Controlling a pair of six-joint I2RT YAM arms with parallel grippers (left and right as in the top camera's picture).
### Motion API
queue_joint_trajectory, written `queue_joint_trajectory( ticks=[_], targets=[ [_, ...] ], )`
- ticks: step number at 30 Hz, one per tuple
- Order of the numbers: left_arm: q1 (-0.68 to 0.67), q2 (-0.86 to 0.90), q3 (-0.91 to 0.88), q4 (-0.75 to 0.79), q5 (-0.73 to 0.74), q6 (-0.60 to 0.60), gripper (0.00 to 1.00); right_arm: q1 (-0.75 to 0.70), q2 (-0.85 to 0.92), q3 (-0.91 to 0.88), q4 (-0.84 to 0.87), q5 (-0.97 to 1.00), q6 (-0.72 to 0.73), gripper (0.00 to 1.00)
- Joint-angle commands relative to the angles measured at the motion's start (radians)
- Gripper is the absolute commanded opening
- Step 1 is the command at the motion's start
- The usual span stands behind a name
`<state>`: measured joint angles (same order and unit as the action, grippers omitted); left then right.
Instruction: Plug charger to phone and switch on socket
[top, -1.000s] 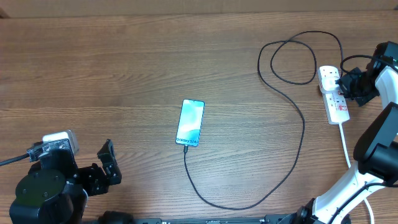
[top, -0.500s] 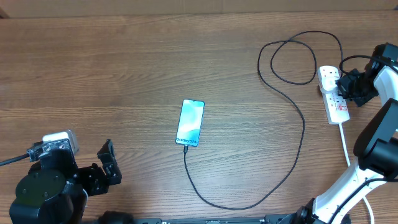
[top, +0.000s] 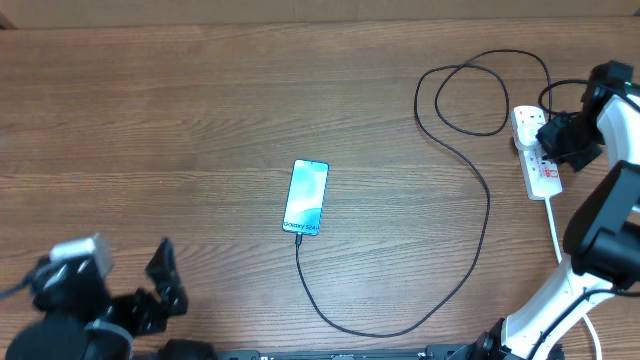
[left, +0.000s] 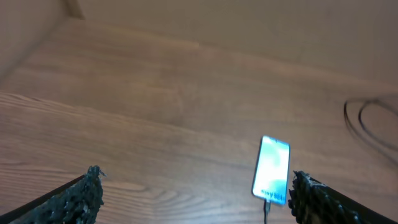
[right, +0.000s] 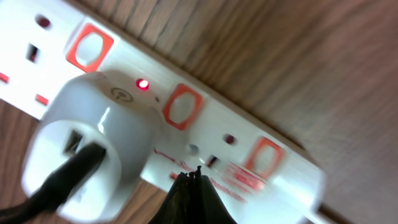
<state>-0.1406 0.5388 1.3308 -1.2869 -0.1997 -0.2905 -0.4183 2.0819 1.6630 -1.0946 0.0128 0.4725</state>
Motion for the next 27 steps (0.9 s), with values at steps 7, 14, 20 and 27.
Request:
queue_joint_trajectory(
  ticks=[7, 14, 20, 27],
  targets=[
    [0.143, -0.180, 0.007, 0.000, -0.010, -0.021, 1.00, -0.004, -0.362, 0.034, -0.015, 0.050, 0.131, 0.04],
    [0.148, -0.251, 0.007, -0.084, -0.010, -0.021, 1.00, -0.004, -0.640, 0.034, 0.029, -0.042, 0.134, 0.04],
    [0.148, -0.309, 0.007, -0.221, -0.010, -0.021, 1.00, -0.003, -0.858, 0.034, 0.158, -0.194, 0.208, 0.04],
    [0.149, -0.398, 0.007, -0.330, -0.010, -0.028, 1.00, -0.003, -1.063, 0.034, 0.412, -0.314, 0.301, 0.08]
  ],
)
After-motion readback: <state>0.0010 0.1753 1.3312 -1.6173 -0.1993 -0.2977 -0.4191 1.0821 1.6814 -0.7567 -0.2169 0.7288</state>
